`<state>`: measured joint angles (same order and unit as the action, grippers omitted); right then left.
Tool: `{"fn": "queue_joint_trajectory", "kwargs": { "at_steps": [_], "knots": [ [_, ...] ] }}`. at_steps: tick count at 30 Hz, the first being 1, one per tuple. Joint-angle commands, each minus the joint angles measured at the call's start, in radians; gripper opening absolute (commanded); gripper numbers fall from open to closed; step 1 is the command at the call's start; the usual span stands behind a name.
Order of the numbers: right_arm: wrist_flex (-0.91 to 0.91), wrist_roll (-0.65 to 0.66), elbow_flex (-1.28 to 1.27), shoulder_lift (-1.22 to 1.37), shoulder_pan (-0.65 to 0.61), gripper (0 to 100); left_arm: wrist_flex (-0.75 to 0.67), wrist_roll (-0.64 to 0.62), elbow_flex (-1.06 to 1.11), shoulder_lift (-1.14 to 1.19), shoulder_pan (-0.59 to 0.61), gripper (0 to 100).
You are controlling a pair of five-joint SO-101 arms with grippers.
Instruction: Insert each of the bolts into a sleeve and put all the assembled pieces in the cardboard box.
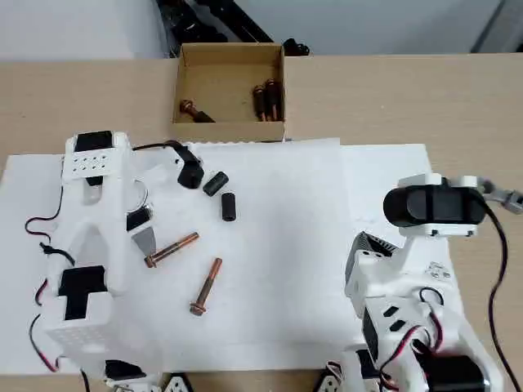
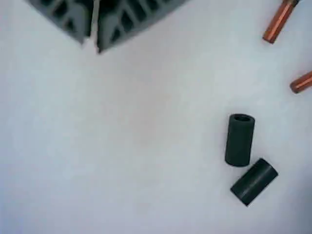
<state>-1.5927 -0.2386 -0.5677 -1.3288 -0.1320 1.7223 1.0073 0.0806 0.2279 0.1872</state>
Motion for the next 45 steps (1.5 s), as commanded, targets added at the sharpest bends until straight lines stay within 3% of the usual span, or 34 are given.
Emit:
{"fn": "queue_joint_trajectory", "kwargs": {
  "at_steps": [1,12,22,30,37,45],
  "knots": [
    [-0.005,0.006,0.003,0.007,0.010,0.7,0.029,0.049,-0.001,-0.049,-0.026,15],
    [0.012,0.005,-0.080,0.001,0.010,0.8,0.017,0.051,0.061,-0.051,-0.097,15],
    [0.067,0.009,-0.081,-0.001,0.010,0.8,-0.199,0.051,0.214,-0.049,-0.092,15],
    [0.065,0.009,-0.081,-0.001,0.010,0.8,-0.334,0.051,0.326,-0.049,-0.097,1],
    [0.065,0.009,-0.081,-0.001,0.010,0.8,-0.311,0.097,0.295,-0.060,-0.097,0],
    [0.065,0.009,-0.081,-0.001,0.010,0.8,0.028,0.295,-0.068,-0.060,-0.091,0]
  ]
}}
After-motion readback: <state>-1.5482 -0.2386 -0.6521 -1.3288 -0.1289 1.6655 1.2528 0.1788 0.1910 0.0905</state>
